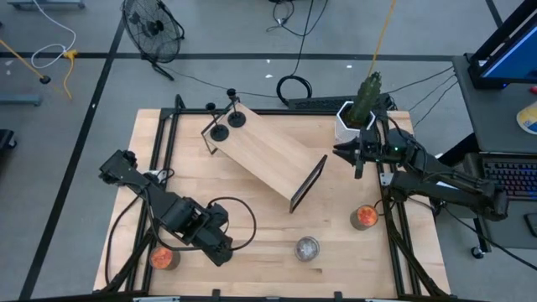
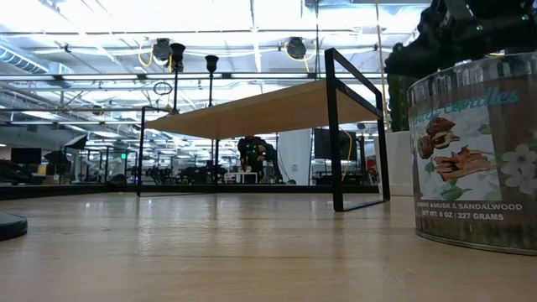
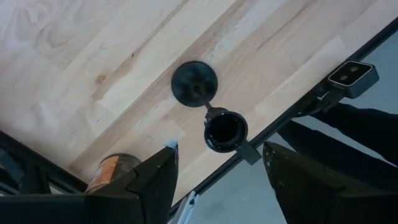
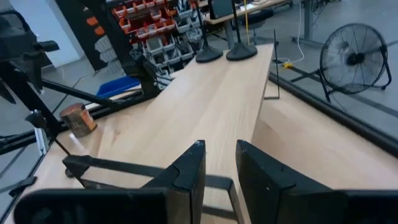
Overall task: Pick & Place candle stick holders
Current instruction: Put the black candle holder on the shelf
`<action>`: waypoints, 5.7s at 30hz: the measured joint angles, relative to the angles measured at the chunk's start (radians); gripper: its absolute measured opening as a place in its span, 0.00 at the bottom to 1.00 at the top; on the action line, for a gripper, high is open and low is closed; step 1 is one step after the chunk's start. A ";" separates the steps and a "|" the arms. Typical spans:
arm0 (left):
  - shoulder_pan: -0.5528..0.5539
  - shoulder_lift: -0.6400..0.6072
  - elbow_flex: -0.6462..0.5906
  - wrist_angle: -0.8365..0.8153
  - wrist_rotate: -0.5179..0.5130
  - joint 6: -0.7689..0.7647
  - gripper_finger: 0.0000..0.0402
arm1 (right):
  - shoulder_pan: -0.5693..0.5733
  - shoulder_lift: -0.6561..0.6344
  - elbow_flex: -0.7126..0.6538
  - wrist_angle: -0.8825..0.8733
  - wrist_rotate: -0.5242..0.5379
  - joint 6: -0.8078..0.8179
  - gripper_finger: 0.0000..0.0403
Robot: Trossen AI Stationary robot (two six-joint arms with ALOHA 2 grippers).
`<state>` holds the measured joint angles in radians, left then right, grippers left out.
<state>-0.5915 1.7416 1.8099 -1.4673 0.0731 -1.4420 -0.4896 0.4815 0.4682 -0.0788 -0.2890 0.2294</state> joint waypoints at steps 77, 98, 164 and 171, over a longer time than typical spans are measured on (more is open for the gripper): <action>0.241 -0.153 0.164 -0.069 0.065 -0.005 0.04 | 0.000 -0.004 -0.021 0.000 -0.005 0.039 0.21; 0.531 -0.132 0.408 -0.103 0.056 0.155 0.04 | 0.000 -0.004 -0.021 0.000 -0.003 0.020 0.21; 0.862 -0.039 0.405 -0.104 -0.111 0.680 0.04 | 0.000 -0.003 -0.021 0.007 -0.005 0.075 0.21; 0.851 -0.039 0.405 -0.104 -0.097 0.679 0.04 | 0.021 0.081 -0.021 0.429 -0.144 0.033 0.21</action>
<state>0.2591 1.7023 2.2150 -1.5709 -0.0242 -0.7628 -0.4688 0.5622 0.4473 0.3504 -0.4325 0.2625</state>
